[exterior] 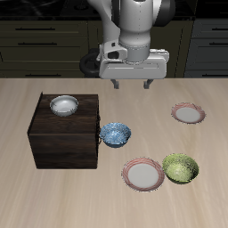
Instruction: Stack the blue bowl on the green bowl
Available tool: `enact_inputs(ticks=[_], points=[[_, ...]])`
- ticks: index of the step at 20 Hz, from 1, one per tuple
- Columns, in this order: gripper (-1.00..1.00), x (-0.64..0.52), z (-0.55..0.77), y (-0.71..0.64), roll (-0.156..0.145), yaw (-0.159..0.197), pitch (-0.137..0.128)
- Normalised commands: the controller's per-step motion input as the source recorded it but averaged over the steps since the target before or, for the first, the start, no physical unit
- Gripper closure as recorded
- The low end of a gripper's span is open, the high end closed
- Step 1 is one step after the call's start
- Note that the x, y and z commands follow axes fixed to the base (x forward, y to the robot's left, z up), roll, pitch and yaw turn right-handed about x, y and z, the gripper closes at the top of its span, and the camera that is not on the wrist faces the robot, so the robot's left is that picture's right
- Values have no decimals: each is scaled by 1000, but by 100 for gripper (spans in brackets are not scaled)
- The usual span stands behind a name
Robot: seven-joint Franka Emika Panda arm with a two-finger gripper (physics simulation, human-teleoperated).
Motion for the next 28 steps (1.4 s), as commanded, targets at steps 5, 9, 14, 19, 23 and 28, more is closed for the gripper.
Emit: enact_inputs(ticks=[5,9,14,19,23,28], points=[[-100,44,-153,222,16,26,-36],[-100,138,-301,197,22,36,-1],[-100,112,-370,-24,8,-1,22],[-100,32,-317,-54,18,8,28],[-100,40,-226,-49,-6,-10,16],[-100,53,-329,-31,-15,6,30]])
